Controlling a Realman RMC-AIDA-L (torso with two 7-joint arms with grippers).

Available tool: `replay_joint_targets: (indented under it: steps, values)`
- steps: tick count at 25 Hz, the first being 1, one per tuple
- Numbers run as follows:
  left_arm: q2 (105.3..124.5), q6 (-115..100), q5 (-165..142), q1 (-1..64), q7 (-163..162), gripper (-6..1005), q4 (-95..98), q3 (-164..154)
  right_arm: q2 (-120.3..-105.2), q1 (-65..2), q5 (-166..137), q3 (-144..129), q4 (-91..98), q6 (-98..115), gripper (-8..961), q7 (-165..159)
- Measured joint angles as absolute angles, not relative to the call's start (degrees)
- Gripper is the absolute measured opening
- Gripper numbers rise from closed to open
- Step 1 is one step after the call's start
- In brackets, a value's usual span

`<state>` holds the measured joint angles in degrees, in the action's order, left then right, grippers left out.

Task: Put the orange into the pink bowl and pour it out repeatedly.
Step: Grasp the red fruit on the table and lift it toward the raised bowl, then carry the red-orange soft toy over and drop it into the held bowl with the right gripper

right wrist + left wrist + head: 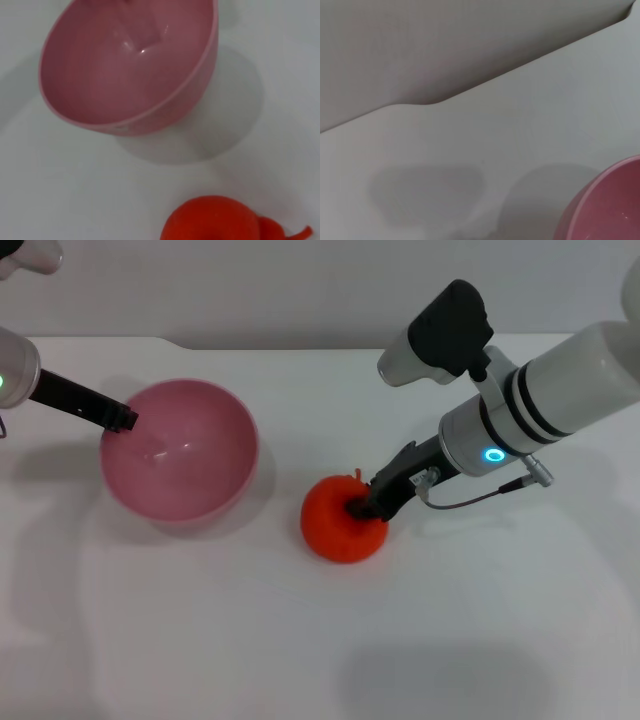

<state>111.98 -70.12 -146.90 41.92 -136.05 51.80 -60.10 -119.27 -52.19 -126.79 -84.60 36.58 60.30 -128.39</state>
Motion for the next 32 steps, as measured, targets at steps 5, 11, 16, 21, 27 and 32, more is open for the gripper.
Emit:
replay_joint_targets:
  steps: [5, 11, 16, 21, 27, 32]
  values:
    - [111.96, -70.1, -147.0, 41.9, -136.1, 43, 52.0, -60.1, -119.16, -50.3, -126.7, -84.3, 39.5, 58.2, 218, -128.6]
    - [111.96, -70.4, -147.1, 42.5, -136.1, 43, 52.4, -60.1, -118.87, -42.9, -126.7, -80.7, 53.0, 57.8, 147, -129.9]
    - [111.95, -71.0, -147.1, 43.1, -136.1, 43, 52.8, -60.2, -119.12, -38.3, -126.1, -75.3, 64.5, 60.2, 107, -130.3]
    - [112.39, -71.7, -147.1, 43.6, -136.1, 43, 52.8, -61.3, -119.18, -37.0, -120.1, -73.1, 74.6, 64.5, 60, -129.0]
    - [114.33, -72.7, -147.1, 45.2, -136.1, 43, 52.9, -63.1, -119.26, -38.2, -115.5, -75.8, 80.3, 68.4, 44, -127.0]
    - [115.31, -72.9, -147.1, 46.0, -136.0, 43, 52.9, -64.0, -119.27, -39.2, -114.6, -79.1, 79.1, 68.7, 46, -127.0]
